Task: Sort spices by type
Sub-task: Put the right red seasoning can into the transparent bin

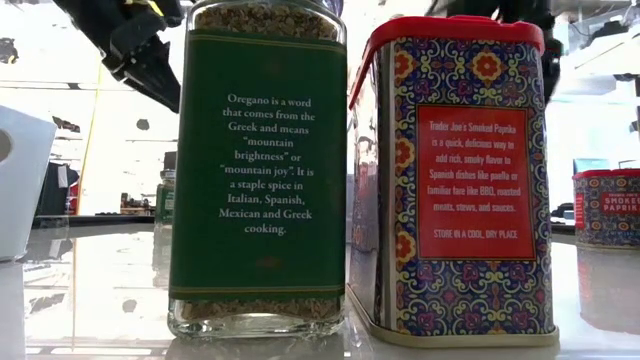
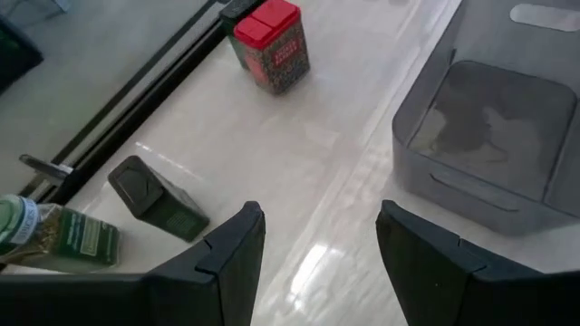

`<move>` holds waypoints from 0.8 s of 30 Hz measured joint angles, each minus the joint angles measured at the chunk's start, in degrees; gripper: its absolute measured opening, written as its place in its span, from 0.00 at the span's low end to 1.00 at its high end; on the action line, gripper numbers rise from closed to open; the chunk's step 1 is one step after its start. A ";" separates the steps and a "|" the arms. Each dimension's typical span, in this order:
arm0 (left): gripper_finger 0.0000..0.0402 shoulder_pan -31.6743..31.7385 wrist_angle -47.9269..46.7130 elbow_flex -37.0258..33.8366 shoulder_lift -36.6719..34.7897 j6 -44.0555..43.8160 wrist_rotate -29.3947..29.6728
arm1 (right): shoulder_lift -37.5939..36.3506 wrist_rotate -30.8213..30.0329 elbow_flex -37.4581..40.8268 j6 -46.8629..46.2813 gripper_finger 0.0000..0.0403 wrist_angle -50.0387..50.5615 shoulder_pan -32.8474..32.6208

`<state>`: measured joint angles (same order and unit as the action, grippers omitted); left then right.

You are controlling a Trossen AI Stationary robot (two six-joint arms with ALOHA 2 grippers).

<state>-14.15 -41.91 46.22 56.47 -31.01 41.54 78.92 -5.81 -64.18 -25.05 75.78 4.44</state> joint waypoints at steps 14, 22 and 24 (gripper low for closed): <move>0.50 0.00 -0.15 0.00 -0.03 0.09 -0.02 | -2.14 1.23 4.45 -2.32 0.67 -0.40 -7.76; 0.50 0.00 -0.16 0.00 -0.03 0.64 -0.04 | -6.50 2.70 9.36 -6.86 0.67 -3.19 -10.46; 0.50 0.02 -0.17 0.00 -0.03 0.33 -0.04 | -7.45 3.45 10.53 -6.93 0.67 -3.21 -10.63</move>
<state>-14.14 -42.08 46.22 56.45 -30.68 41.50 71.47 -2.36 -53.66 -31.98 72.57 -6.19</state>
